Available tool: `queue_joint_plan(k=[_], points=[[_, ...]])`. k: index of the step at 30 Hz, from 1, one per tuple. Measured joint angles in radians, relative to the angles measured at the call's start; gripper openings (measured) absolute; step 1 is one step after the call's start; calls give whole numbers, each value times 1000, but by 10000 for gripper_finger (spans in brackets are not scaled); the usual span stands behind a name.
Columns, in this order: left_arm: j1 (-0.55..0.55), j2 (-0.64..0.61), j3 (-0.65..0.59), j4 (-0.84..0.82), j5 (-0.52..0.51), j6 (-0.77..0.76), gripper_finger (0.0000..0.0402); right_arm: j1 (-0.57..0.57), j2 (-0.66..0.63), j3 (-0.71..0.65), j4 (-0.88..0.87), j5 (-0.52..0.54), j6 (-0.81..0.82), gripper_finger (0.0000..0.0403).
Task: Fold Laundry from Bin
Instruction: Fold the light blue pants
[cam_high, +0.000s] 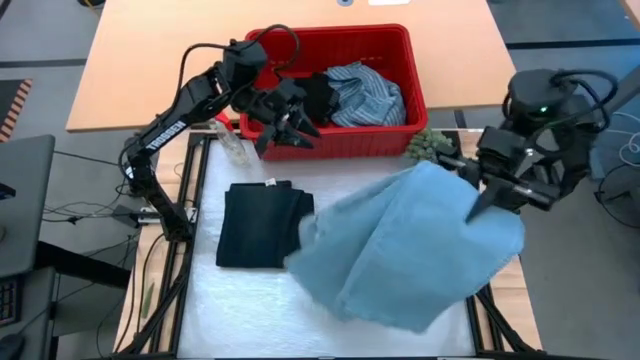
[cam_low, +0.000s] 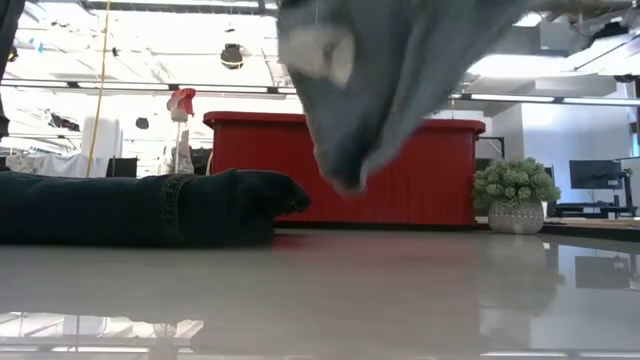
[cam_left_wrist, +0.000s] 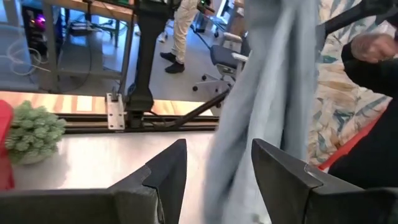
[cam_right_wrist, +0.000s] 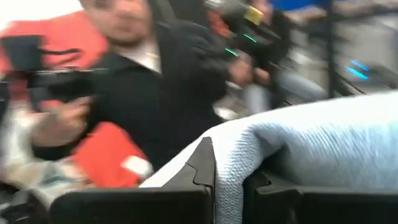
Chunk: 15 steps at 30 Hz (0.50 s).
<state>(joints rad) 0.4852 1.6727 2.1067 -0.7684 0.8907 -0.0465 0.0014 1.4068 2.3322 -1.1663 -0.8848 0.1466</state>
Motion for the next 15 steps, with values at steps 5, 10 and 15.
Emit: queue_joint_plan(k=[5, 10, 15], points=[[14, -1, 0, -10, 0, 10, 167, -44, -19, -151, -116, 224, -44, 43], [-9, -4, -51, -57, -8, 74, 167, -170, -96, -567, -96, 262, -14, 43], [-69, -4, -267, 4, -5, 85, 167, -370, -254, -998, 18, 261, 108, 43]])
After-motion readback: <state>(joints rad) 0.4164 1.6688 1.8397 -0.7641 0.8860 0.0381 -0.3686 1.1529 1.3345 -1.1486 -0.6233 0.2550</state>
